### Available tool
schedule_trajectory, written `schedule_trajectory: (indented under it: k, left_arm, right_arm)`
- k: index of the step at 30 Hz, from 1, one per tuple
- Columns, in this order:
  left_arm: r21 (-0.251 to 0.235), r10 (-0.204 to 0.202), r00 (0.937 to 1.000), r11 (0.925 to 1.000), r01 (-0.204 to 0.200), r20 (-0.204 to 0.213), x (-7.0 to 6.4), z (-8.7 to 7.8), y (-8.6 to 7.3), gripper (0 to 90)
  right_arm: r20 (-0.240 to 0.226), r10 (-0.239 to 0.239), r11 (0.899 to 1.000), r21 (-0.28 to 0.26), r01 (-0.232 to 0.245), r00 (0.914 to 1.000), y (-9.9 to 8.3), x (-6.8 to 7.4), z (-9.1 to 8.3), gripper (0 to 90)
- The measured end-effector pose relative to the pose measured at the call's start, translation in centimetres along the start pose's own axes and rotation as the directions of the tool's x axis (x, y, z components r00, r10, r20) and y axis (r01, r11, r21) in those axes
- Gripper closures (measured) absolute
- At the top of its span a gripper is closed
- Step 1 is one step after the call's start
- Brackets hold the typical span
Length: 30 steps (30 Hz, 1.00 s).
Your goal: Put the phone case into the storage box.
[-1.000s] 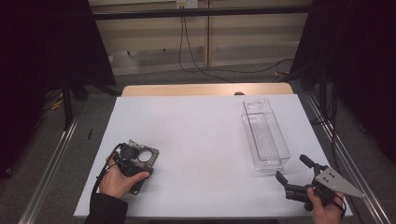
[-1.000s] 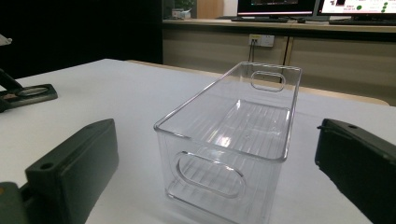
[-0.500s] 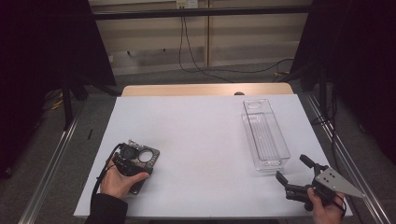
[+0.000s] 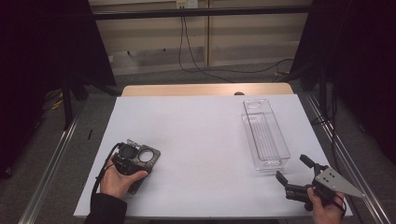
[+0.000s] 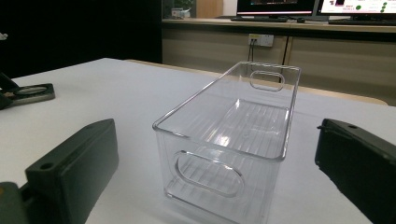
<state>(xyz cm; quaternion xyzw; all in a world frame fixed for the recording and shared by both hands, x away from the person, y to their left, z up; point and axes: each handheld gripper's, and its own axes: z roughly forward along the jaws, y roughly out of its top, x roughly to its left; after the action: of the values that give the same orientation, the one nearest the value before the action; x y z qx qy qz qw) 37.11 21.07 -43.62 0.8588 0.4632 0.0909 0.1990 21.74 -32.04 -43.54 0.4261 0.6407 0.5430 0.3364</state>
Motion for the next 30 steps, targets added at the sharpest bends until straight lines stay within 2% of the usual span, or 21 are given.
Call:
schedule_trajectory:
  k: [6, 12, 14, 18, 24, 29, 30]
  left_arm:
    - [-0.026, -0.035, 0.9993, 0.999, 0.035, 0.012, 0.2, 0.0, -0.1, 11.7]
    - [-0.042, -0.038, 0.9991, 0.9984, 0.039, 0.021, 0.4, -0.2, -0.2, 11.7]
    - [-0.054, -0.042, 0.9989, 0.9976, 0.043, 0.021, 0.4, -0.2, -0.3, 11.8]
    - [-0.108, -0.047, 0.9983, 0.9928, 0.05, 0.034, 0.4, -0.6, -0.4, 11.7]
    - [-0.201, -0.035, 0.9985, 0.9787, 0.043, 0.043, 0.4, -1.6, -0.3, 11.7]
    - [-0.275, -0.064, 0.9961, 0.9582, 0.078, 0.06, 0.4, -2.5, -0.4, 11.8]
    - [-0.278, -0.061, 0.9961, 0.9576, 0.076, 0.064, 0.4, -2.6, -0.4, 11.7]
  right_arm:
    - [0.0, 0.001, 1.0, -0.001, -0.001, 1.0, 0.0, 0.0, 0.0, 0.0]
    - [-0.002, 0.002, 1.0, 0.0, -0.002, 1.0, 0.0, 0.0, 0.0, 0.0]
    - [-0.002, 0.003, 1.0, 0.0, -0.003, 1.0, 0.0, 0.0, 0.0, 0.0]
    - [-0.002, 0.002, 1.0, -0.002, -0.002, 1.0, 0.0, 0.0, 0.0, 0.0]
    - [-0.002, 0.002, 1.0, -0.004, -0.002, 1.0, 0.0, 0.1, 0.0, 0.0]
    - [-0.002, 0.003, 1.0, -0.003, -0.003, 1.0, 0.0, 0.0, 0.0, 0.0]
    - [-0.002, 0.003, 1.0, -0.003, -0.003, 1.0, 0.0, 0.0, 0.0, 0.0]
